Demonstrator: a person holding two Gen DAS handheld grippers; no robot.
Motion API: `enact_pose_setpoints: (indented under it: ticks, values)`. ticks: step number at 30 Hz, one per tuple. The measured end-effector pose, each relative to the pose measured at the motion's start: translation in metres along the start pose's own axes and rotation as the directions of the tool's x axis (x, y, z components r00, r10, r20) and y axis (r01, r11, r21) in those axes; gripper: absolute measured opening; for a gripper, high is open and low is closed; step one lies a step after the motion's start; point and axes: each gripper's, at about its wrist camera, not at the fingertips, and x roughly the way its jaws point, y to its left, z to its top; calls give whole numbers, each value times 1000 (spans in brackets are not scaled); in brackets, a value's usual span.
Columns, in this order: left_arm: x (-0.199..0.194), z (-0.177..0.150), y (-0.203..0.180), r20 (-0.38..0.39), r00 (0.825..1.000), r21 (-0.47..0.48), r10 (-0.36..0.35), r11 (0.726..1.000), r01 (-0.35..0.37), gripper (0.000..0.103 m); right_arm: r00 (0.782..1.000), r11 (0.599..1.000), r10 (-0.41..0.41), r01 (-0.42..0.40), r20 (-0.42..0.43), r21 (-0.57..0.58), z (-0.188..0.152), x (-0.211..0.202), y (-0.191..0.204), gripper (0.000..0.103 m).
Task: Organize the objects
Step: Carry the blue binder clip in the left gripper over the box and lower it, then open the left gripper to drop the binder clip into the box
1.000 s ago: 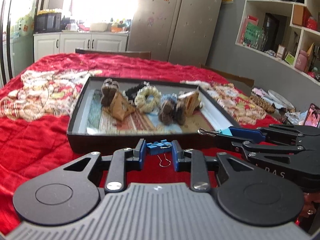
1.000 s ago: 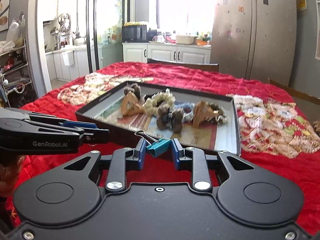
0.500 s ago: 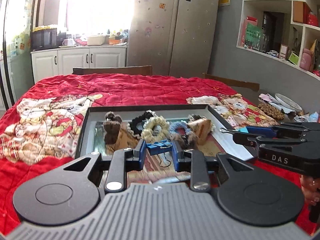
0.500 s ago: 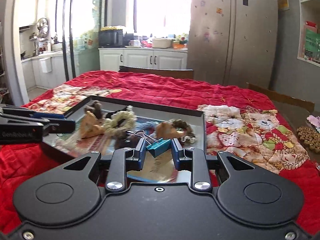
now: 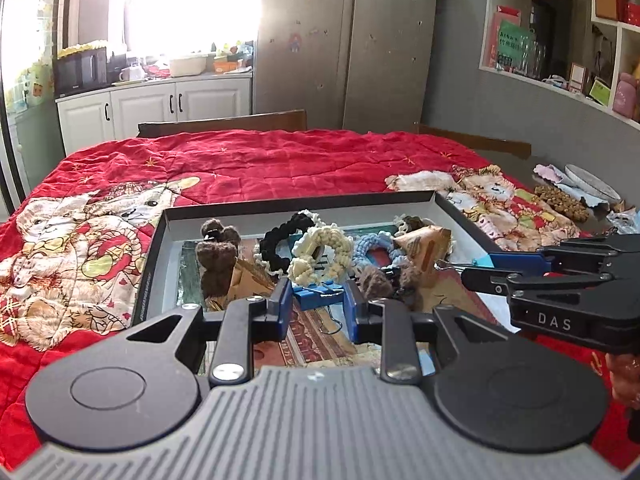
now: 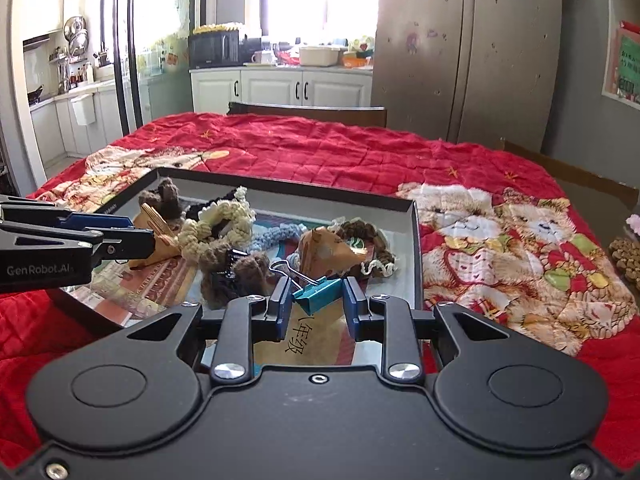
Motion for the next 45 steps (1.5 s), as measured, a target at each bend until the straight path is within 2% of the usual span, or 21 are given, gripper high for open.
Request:
enact_pose_setpoints:
  ticks: [28,45]
  values:
    - [44,-12,0,-109,994,34,13,999,-9,31,995,1000,-1,0,-103,-14,-6,36,-3,26]
    - [46,-13,-1,-105,994,39,18,999,-14,35,994,999,-2,-1,-106,-32,-6,38,-1,27]
